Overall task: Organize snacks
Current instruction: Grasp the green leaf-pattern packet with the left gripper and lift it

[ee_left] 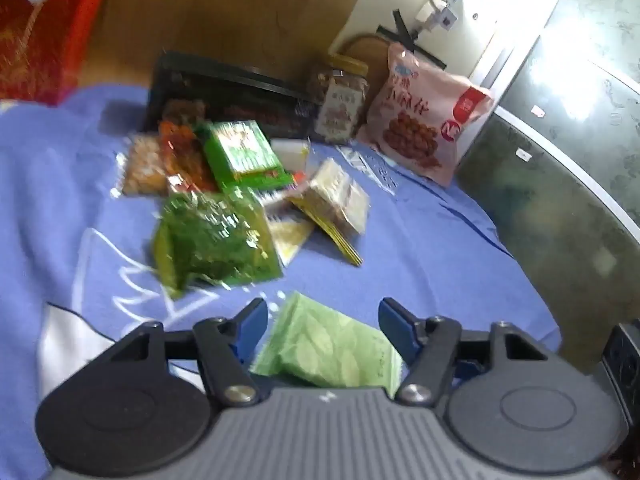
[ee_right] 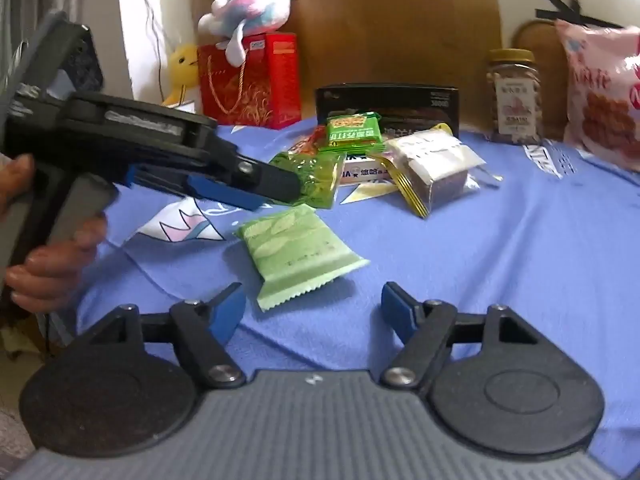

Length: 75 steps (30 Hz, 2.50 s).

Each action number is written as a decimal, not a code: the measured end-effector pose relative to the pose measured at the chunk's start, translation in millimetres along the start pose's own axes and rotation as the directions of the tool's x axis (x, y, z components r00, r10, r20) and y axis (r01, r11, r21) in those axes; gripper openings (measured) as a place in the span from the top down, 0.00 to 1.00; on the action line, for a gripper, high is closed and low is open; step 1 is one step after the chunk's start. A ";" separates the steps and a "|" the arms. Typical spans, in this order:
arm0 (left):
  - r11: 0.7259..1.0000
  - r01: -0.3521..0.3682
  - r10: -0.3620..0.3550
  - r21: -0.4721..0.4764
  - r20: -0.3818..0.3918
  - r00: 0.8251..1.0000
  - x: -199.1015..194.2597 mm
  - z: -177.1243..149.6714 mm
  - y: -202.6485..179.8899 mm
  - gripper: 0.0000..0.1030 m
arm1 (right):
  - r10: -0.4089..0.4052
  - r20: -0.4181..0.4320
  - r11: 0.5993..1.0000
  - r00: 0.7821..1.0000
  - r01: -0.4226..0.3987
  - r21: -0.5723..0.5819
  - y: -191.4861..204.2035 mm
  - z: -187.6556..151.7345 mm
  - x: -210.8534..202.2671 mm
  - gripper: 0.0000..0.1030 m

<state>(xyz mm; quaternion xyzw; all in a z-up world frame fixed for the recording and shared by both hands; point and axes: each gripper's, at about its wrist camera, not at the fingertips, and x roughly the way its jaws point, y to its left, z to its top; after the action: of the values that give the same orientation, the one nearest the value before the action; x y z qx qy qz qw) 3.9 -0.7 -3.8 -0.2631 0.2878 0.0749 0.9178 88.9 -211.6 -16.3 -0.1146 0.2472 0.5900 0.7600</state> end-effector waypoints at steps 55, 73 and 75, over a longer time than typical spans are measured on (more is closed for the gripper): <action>0.999 0.034 -0.032 0.028 -0.080 0.996 21.2 -21.3 -38.0 0.39 | -0.196 0.108 0.981 0.975 0.196 0.011 9.3 -28.2 -13.0 0.71; 0.998 0.059 -0.060 -0.013 -0.075 0.995 16.1 -20.4 -27.6 0.41 | -0.200 0.113 0.980 0.973 0.198 0.025 8.0 -29.4 -12.7 0.67; 0.998 0.062 -0.062 -0.010 -0.077 0.995 14.6 -20.5 -27.6 0.42 | -0.199 0.114 0.980 0.973 0.197 0.029 8.4 -29.4 -11.9 0.65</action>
<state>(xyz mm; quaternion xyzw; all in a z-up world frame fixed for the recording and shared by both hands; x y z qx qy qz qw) 13.9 -35.2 -14.2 -0.2783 0.3144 0.0372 0.9068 71.7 -233.0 -34.3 -0.0973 0.1950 0.5149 0.8291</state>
